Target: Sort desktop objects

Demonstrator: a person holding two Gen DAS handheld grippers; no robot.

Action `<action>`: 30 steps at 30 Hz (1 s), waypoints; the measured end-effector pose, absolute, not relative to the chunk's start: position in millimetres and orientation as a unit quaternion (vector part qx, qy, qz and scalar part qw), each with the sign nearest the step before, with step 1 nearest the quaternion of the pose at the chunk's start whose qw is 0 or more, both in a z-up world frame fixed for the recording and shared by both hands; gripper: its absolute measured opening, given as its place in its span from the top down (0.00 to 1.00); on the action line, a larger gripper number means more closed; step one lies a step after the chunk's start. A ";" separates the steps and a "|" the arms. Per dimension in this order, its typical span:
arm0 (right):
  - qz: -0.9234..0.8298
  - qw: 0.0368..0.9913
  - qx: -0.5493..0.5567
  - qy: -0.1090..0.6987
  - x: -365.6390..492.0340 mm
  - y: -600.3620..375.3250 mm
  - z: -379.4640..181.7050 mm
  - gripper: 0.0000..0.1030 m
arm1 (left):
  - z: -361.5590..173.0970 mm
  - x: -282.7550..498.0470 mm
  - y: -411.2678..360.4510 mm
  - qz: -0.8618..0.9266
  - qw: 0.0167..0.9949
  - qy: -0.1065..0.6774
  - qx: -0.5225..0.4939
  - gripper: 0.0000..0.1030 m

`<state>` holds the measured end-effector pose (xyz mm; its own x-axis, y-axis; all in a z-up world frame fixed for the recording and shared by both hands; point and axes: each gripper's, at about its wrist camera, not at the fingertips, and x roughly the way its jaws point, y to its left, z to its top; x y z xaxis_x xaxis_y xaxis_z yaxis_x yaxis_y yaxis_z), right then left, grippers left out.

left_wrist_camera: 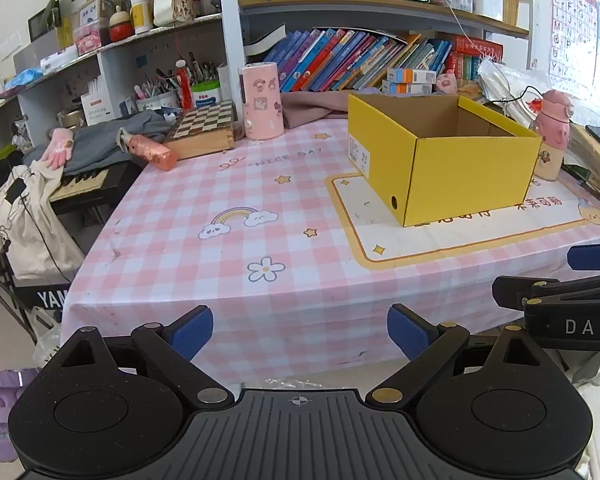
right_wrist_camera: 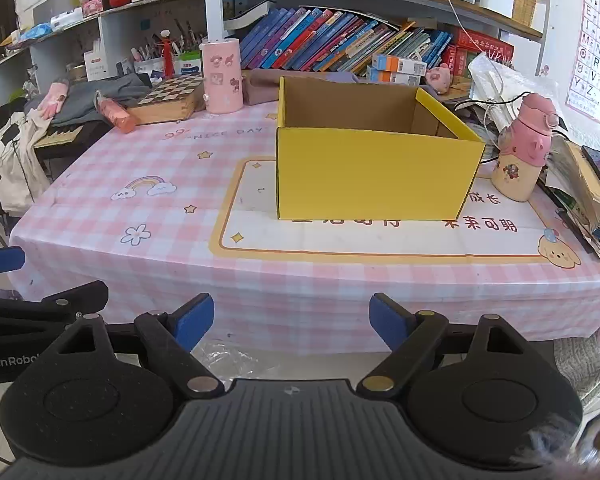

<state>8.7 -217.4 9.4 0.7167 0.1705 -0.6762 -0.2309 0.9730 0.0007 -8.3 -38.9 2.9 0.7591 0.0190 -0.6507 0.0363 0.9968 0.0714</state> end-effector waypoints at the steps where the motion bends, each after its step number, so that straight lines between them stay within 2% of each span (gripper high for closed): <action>1: 0.109 0.925 -0.042 0.361 8.7 -217.6 9.1 0.18 | 2.8 -8.7 -39.2 -0.004 0.937 0.347 0.040 0.07; 21: 0.109 0.924 -0.043 0.365 9.9 -217.5 6.7 0.18 | 1.1 -7.9 -42.3 -0.006 0.934 0.355 0.042 0.06; 24: 0.111 0.923 -0.044 0.365 9.4 -217.3 6.3 0.18 | 0.6 -8.5 -43.2 -0.003 0.933 0.358 0.048 0.03; 30: 0.110 0.924 -0.041 0.364 8.6 -217.3 7.0 0.18 | 0.5 -9.2 -43.1 0.002 0.932 0.359 0.053 0.02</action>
<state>8.6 -217.3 7.0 0.7110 0.1738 -0.6814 -0.2337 0.9723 0.0041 -9.2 -43.1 0.5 0.7424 0.0409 -0.6687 0.0350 0.9944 0.0997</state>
